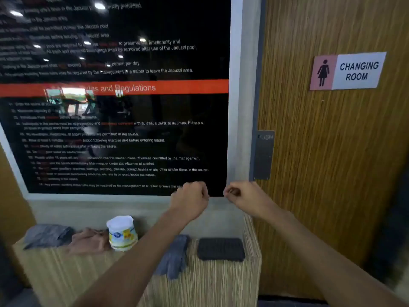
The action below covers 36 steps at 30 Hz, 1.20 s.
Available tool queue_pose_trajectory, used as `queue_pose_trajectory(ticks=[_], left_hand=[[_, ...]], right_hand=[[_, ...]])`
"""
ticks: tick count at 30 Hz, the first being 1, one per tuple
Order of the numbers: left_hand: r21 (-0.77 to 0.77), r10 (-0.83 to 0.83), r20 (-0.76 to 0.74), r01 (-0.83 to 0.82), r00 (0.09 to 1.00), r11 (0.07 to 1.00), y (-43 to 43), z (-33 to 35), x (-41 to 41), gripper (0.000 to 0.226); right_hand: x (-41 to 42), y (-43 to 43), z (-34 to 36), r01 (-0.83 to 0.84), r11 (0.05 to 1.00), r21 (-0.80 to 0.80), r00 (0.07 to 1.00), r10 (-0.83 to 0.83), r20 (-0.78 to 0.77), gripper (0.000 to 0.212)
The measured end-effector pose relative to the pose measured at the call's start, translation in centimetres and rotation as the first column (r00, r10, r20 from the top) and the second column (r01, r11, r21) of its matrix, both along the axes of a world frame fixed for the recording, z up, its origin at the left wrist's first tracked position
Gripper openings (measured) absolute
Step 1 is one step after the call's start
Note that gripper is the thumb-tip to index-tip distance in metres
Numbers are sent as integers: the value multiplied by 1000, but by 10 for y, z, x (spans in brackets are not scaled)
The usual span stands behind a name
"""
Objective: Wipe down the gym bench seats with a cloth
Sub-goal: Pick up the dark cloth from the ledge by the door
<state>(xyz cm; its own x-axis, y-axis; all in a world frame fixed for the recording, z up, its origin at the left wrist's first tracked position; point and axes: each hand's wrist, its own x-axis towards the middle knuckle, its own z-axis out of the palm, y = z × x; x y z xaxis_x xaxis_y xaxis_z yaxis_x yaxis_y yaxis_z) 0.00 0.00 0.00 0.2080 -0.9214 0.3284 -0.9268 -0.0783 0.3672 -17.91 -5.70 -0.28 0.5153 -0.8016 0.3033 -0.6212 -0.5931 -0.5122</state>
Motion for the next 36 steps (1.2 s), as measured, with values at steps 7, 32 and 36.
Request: queue_pose_trajectory(ticks=[7,32,36], left_hand=[[64,-47,-41,49,998,997,-9,-92,13,19],[132,-125,398,78,909,988,-21,-283,47,88],[125,-120,394,76,911,989,-22,-282,47,87]], right_hand=[[3,-12,-89,-120,982,143,979,141,-148,16],[22,-87,-238,-573,811,-118,711,420,-564,66],[23,-88,-240,-574,805,-149,727,418,-544,66]])
